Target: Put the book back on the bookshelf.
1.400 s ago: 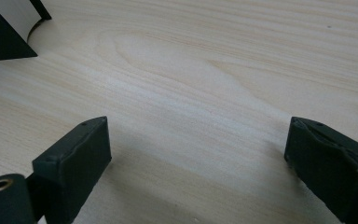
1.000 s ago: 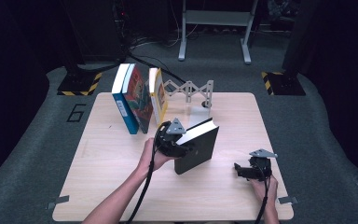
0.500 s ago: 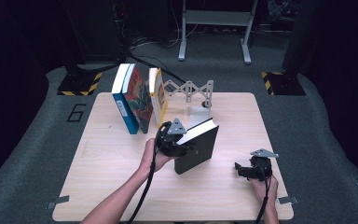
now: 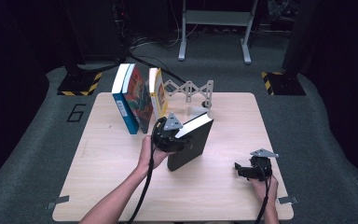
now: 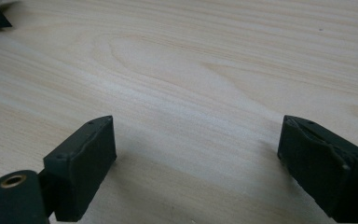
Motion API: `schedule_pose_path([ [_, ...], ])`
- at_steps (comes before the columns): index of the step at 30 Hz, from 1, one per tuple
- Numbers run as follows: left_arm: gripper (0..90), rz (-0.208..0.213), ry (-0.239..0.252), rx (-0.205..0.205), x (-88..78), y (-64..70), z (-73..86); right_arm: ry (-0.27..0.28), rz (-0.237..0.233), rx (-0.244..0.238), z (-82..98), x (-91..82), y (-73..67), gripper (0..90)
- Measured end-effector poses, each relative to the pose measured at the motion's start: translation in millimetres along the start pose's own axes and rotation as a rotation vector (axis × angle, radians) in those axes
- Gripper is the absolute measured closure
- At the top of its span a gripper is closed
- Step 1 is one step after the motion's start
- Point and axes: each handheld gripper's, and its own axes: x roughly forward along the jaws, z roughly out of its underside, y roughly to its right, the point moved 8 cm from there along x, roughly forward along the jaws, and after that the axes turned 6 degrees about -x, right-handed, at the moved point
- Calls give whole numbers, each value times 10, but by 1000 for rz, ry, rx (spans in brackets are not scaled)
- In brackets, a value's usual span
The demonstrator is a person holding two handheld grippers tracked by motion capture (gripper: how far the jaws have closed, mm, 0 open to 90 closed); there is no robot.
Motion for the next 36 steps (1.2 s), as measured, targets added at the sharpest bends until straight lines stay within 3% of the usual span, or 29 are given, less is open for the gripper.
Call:
schedule_pose_path([
  [23, 544, -111, 21, -69, -107, -404, -220, 0, 1, -4, -1, 3, -2, 107],
  [36, 544, -182, 40, -147, -91, -627, -297, 0, 1, -4, -2, 4, -3, 108],
])
